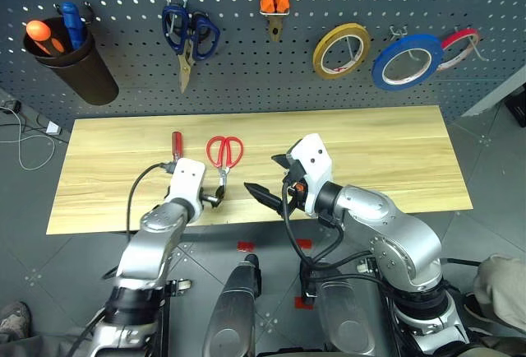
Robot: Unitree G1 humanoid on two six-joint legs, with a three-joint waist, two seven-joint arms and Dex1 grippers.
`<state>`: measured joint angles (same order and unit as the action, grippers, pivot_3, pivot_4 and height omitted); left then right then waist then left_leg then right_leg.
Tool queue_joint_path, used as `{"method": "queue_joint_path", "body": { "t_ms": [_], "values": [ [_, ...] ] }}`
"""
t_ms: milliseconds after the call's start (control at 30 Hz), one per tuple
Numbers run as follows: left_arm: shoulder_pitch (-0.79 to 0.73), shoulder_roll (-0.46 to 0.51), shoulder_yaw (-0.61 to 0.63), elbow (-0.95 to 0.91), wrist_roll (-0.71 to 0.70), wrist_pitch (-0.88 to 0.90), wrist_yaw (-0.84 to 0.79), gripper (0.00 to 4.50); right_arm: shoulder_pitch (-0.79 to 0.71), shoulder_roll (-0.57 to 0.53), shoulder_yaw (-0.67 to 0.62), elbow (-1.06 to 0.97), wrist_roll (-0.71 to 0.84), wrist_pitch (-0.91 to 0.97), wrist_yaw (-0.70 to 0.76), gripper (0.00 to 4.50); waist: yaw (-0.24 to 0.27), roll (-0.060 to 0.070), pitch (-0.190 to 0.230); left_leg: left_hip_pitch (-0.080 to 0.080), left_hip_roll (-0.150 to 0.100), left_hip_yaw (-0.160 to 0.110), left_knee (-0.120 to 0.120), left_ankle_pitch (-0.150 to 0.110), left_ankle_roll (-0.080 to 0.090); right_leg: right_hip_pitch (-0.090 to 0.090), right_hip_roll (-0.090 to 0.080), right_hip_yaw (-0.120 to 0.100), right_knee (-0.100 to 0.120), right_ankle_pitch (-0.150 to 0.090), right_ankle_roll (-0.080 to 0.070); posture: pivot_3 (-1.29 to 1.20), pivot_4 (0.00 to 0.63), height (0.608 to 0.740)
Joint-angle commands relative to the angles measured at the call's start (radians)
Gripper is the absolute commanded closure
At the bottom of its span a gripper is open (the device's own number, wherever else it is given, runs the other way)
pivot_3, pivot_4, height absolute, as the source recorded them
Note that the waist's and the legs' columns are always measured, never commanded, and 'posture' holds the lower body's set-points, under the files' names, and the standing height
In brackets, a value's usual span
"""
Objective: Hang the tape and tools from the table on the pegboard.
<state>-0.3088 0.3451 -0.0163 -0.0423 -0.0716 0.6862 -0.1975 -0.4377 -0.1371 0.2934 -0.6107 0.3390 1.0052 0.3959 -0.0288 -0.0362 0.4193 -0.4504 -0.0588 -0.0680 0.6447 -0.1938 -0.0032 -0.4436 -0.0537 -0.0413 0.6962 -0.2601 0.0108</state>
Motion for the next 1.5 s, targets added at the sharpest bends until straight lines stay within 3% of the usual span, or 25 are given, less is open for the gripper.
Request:
{"method": "queue_joint_path", "body": {
  "t_ms": [33,233,333,500,733,1033,1300,1500],
  "values": [
    [-0.036,-0.047,-0.013,0.090,0.038,-0.012,0.055,0.00,0.007,-0.007,0.012,-0.051,0.039,0.016,0.011,0.07,-0.002,-0.001,0.000,0.000,0.000,0.000,0.000,0.000,0.000,0.000,0.000,0.000,0.000,0.000,0.000,-0.03,0.403,0.740],
    [-0.054,-0.152,0.041,0.169,0.032,0.049,0.153,0.00,0.012,-0.035,-0.017,-0.049,0.074,0.032,0.016,0.07,-0.003,-0.001,-0.002,0.000,0.000,0.000,0.000,0.000,0.000,0.001,0.000,-0.001,0.000,0.002,-0.002,-0.05,0.401,0.740],
    [-0.044,-0.193,0.096,0.174,0.003,0.089,0.180,0.57,0.000,-0.075,-0.025,-0.037,0.075,0.034,0.029,0.00,-0.004,-0.002,-0.005,0.001,0.000,0.000,0.000,0.000,0.000,0.002,0.000,0.000,0.000,0.002,-0.002,-0.05,0.396,0.740],
    [-0.057,-0.206,0.150,0.195,-0.029,0.117,0.176,2.13,-0.036,-0.144,0.001,-0.015,0.045,0.032,0.033,0.00,-0.006,-0.002,-0.010,0.003,0.000,0.001,0.000,0.000,0.000,0.003,0.000,0.000,0.000,0.000,0.002,-0.06,0.393,0.740],
    [-0.078,-0.167,0.156,0.234,-0.035,0.100,0.127,4.15,-0.057,-0.152,-0.007,0.004,0.046,0.046,0.014,0.00,-0.004,-0.001,-0.021,0.004,0.000,0.001,0.000,0.000,0.000,0.004,0.000,0.000,0.000,0.000,0.001,-0.06,0.383,0.740],
    [-0.003,-0.020,0.086,0.078,-0.023,0.002,-0.041,4.15,-0.057,-0.214,-0.021,-0.041,0.028,0.019,0.016,0.00,-0.006,-0.001,-0.024,0.004,0.000,0.001,-0.001,0.000,0.000,0.003,0.000,0.000,-0.001,0.001,0.000,-0.08,0.362,0.740],
    [0.262,0.093,0.054,-0.293,0.095,-0.417,-0.075,4.15,0.005,-0.297,-0.049,-0.107,0.006,-0.112,0.042,0.00,-0.003,0.000,-0.024,-0.001,0.000,-0.001,-0.004,0.001,-0.003,0.003,-0.001,-0.001,-0.013,0.003,-0.002,-0.08,0.358,0.740],
    [0.456,0.081,0.103,-0.476,0.215,-0.615,0.016,4.15,0.046,-0.300,-0.109,-0.123,0.025,-0.208,0.066,0.00,-0.003,0.000,-0.024,-0.001,0.000,0.000,-0.006,-0.001,0.002,0.003,-0.001,-0.001,-0.016,0.004,-0.002,-0.07,0.354,0.740]
  ]
}}
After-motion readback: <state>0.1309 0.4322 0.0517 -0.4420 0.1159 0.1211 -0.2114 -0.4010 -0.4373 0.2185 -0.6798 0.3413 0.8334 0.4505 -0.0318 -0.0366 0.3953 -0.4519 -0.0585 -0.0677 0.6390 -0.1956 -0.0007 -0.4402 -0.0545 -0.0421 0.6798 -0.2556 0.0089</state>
